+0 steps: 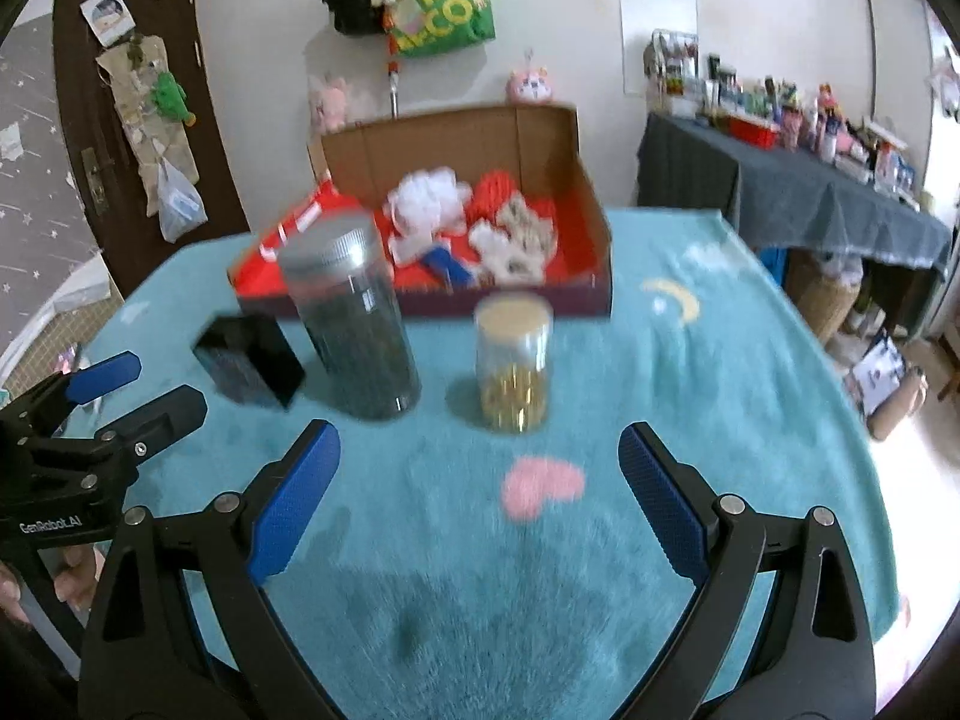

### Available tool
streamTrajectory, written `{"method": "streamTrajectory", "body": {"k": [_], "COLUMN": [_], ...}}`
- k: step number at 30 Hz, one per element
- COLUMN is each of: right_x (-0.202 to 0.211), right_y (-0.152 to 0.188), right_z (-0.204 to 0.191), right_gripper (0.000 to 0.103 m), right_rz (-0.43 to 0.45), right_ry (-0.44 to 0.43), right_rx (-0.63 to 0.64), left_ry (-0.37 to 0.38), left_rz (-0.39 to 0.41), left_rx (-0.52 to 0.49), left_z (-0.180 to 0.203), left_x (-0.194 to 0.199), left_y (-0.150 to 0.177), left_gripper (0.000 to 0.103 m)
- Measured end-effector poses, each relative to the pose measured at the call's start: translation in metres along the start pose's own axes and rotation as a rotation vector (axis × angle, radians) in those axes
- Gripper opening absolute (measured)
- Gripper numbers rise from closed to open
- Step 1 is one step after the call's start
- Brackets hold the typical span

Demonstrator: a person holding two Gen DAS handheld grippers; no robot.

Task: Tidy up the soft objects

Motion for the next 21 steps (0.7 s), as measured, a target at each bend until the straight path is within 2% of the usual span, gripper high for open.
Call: {"method": "streamTrajectory", "body": {"k": [8, 12, 18, 21], "right_x": [-0.041, -0.055, -0.056, -0.056], "right_y": [0.042, 0.057, 0.061, 0.061], "right_z": [-0.003, -0.004, -0.007, -0.005], "right_gripper": [0.095, 0.095, 0.096, 0.097], "right_rz": [-0.106, -0.151, -0.146, -0.143], "right_ry": [0.031, 0.015, 0.07, 0.07], "right_rx": [0.012, -0.002, 0.033, 0.019], "left_ry": [-0.088, -0.123, -0.155, -0.153], "left_rz": [-0.084, -0.121, -0.12, -0.119], "left_rx": [0.017, 0.017, 0.008, 0.008], "left_z": [-0.021, -0.027, -0.028, -0.028], "left_x": [-0.041, -0.051, -0.053, -0.053], "left_y": [0.038, 0.049, 0.05, 0.05], "left_gripper": [0.103, 0.103, 0.103, 0.103]}}
Point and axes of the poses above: each gripper's, at about its wrist camera, not at the fingertips, and x roughly against the way its jaws point, z to its right, y to its underside, the point moved 8 cm from there along -x, roughly the way its jaws point, and after that the axes turned 15 degrees about x, right-handed, at the moved point
